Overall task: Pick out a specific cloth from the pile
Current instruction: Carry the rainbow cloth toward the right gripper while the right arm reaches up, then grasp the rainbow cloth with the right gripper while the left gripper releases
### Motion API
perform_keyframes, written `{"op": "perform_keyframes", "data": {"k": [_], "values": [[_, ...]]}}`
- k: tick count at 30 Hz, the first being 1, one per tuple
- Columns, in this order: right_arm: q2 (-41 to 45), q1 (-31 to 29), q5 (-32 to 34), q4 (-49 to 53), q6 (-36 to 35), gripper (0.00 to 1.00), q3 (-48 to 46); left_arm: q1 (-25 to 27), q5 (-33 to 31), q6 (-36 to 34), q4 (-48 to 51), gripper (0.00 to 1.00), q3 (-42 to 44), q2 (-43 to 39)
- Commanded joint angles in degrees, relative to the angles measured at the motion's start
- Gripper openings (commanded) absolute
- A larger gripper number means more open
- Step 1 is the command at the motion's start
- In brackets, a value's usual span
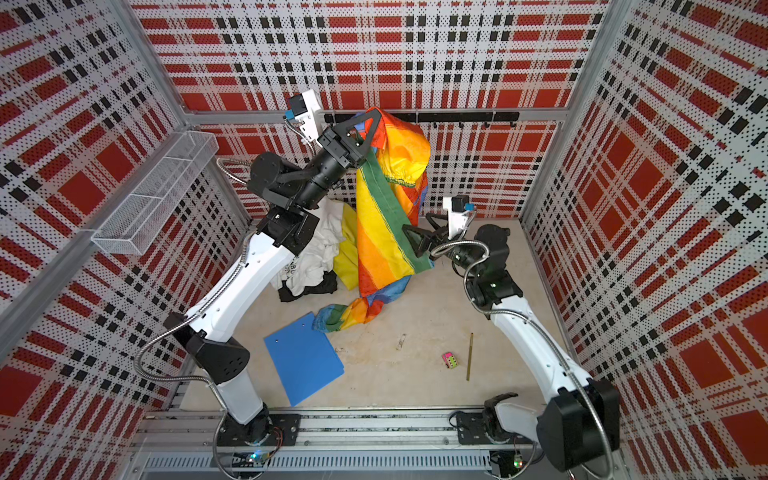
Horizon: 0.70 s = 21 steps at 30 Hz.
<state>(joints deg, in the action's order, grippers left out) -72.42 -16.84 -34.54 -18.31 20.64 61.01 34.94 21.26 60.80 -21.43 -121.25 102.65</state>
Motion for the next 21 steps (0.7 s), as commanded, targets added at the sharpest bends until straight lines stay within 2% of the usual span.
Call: {"op": "perform_keyframes", "data": {"k": [1,3,5,7,8,13,15,18,21], "values": [[-2.2,-0.2,-12.9,-7.9,3.3,1.0,3.2,-1.5,3.2,2.8,-4.1,0.0,-2.7,0.3],[-3.1,-0.8,-13.8,-9.1,4.2,1.0,3.3,-1.8,3.4,2.9,-4.1,0.0,-2.7,0.5],[-3.5,-1.9,-11.7,-7.6,2.7,0.99,3.3,-1.9,3.5,2.8,-4.1,0.0,-2.6,0.5],[-4.0,-2.7,-8.6,-6.3,1.5,0.93,3.5,-2.0,3.6,2.7,-4.1,0.0,-2.5,0.6],[-4.3,-2.7,-7.8,-6.7,1.8,0.86,3.4,-2.0,3.7,2.7,-4.1,0.0,-2.4,0.6],[-3.9,-2.7,-0.7,-6.7,1.9,0.2,2.9,-3.1,3.8,2.4,-3.3,0.0,-1.2,0.0],[-2.7,-2.6,4.5,-4.4,0.7,0.02,2.7,-4.2,3.8,2.2,-3.1,0.0,0.9,-1.1],[-1.3,-0.8,9.0,-2.7,1.5,0.0,2.8,-6.5,4.3,2.0,-3.1,0.03,5.7,-3.6],[-0.1,1.1,13.3,1.2,0.6,0.0,4.9,-8.7,5.4,0.9,-3.1,0.18,13.0,-7.8]]}}
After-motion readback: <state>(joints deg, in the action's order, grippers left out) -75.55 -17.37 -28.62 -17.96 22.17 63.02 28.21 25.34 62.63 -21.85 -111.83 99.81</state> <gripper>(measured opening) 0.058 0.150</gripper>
